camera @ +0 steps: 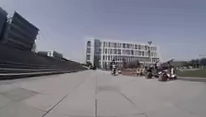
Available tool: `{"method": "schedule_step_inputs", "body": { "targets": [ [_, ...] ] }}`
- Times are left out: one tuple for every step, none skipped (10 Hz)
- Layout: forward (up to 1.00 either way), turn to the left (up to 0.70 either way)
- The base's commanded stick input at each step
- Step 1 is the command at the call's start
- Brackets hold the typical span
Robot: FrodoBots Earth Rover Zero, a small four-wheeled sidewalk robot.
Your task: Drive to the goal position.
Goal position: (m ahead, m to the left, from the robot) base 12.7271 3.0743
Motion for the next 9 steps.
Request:
{"method": "schedule_step_inputs", "body": {
  "targets": [
    [0.85,0.00],
    [0.85,0.01],
    [0.85,0.03],
    [0.85,0.24],
    [0.85,0.34],
    [0.85,0.33],
    [0.85,0.25],
    [0.85,0.08],
    [0.85,0.00]
  ]
}}
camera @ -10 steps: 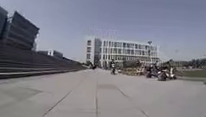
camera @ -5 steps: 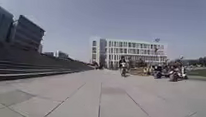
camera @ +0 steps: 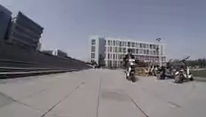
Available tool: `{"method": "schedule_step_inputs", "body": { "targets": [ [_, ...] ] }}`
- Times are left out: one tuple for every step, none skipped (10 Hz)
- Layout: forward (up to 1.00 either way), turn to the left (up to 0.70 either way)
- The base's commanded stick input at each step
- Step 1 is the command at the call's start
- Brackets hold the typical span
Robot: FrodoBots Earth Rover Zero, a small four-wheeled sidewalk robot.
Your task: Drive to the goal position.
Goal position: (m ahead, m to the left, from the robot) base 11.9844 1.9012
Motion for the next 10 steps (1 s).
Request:
{"method": "schedule_step_inputs", "body": {
  "targets": [
    [0.85,0.00],
    [0.85,0.00],
    [0.85,0.00],
    [0.85,0.04],
    [0.85,0.31],
    [0.85,0.34],
    [0.85,0.34],
    [0.85,0.21],
    [0.85,0.15],
    [0.85,0.10]
  ]
}}
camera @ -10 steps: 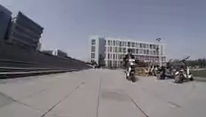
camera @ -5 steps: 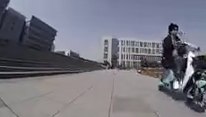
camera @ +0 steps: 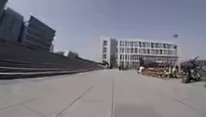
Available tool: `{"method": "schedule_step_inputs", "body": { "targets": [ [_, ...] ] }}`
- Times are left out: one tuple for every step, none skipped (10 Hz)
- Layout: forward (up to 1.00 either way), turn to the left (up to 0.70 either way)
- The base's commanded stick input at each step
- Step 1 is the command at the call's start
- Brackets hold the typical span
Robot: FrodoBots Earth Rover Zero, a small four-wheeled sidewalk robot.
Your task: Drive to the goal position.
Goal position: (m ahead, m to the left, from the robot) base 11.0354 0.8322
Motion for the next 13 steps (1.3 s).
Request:
{"method": "schedule_step_inputs", "body": {
  "targets": [
    [0.85,0.05],
    [0.85,0.00],
    [0.85,0.00],
    [0.85,0.00],
    [0.85,0.00],
    [0.85,0.00],
    [0.85,0.00],
    [0.85,0.00],
    [0.85,0.00],
    [0.85,0.00],
    [0.85,0.00],
    [0.85,0.00],
    [0.85,0.00]
  ]
}}
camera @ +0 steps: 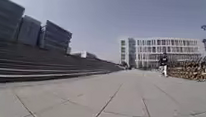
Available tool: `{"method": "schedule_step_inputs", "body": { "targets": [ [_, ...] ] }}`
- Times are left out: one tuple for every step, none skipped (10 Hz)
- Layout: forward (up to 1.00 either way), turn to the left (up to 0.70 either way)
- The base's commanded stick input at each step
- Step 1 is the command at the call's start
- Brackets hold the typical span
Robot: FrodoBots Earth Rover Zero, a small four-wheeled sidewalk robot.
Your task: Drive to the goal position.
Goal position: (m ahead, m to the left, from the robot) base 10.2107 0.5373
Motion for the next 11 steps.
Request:
{"method": "schedule_step_inputs", "body": {
  "targets": [
    [0.85,0.00],
    [0.85,0.00],
    [0.85,0.00],
    [0.85,0.00],
    [0.85,0.00],
    [0.85,0.00],
    [0.85,0.00],
    [0.85,0.00],
    [0.85,0.00],
    [0.85,0.00],
    [0.85,0.00]
  ]
}}
